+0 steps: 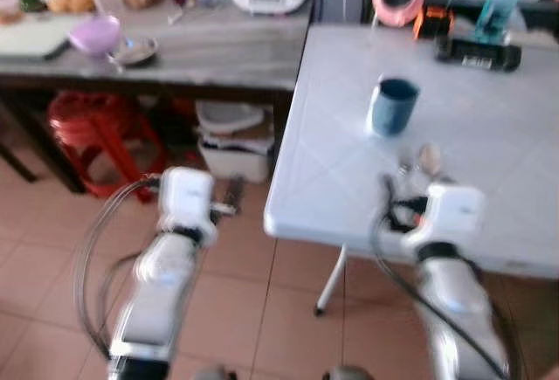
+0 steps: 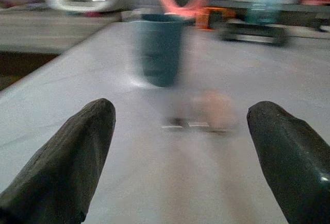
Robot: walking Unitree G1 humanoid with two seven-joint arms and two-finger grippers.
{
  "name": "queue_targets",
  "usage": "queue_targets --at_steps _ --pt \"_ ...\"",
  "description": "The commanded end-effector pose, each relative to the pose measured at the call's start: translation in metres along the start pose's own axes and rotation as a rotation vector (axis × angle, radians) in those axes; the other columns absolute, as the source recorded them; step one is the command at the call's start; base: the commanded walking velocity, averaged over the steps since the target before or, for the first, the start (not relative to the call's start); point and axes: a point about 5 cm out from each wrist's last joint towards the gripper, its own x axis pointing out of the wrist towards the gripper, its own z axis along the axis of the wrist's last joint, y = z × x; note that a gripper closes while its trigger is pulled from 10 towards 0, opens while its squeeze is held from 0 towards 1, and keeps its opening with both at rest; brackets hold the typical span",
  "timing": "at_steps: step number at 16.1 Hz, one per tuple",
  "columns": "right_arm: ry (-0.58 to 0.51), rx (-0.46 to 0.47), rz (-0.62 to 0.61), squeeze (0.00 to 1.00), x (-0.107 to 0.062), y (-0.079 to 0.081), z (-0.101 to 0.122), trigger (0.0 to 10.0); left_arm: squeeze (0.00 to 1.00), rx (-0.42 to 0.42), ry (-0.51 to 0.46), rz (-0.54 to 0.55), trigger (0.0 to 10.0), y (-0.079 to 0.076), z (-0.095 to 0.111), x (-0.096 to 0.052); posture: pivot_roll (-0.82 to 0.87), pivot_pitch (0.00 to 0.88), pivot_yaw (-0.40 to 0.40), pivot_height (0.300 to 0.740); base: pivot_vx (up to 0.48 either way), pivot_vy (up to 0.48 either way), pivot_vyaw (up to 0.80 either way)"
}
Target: Setting the table
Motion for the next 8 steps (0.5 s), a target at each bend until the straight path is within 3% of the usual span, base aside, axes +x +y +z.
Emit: queue_targets --at_steps 1,5,7,8 --pt "0.002 0.015 0.000 0.00 0.0016 0.0040 0.0008 10.0 0.00 0.011 -0.014 0.030 10.0 0.0119 0.0051 -0.0004 -0.07 0.000 0.078 0.740 0.000 0.000 0.00" --pt "0.005 0.014 -0.014 0.00 0.0031 0.0023 0.0008 10.0 0.00 0.000 -0.028 -0.013 10.0 0.0097 0.0081 -0.0020 -0.08 0.000 0.085 0.740 0.000 0.000 0.00" --pt "0.014 0.019 -0.015 0.00 0.0032 0.0026 -0.0007 10.0 0.00 0.001 -0.029 -0.018 10.0 0.0087 0.0086 -0.0021 -0.07 0.000 0.083 0.740 0.251 0.000 0.00" --pt "0.018 0.021 -0.014 0.00 0.0037 0.0027 -0.0010 10.0 0.00 -0.002 -0.033 -0.022 10.0 0.0085 0.0094 -0.0022 -0.07 0.000 0.083 0.740 0.364 0.000 -0.80"
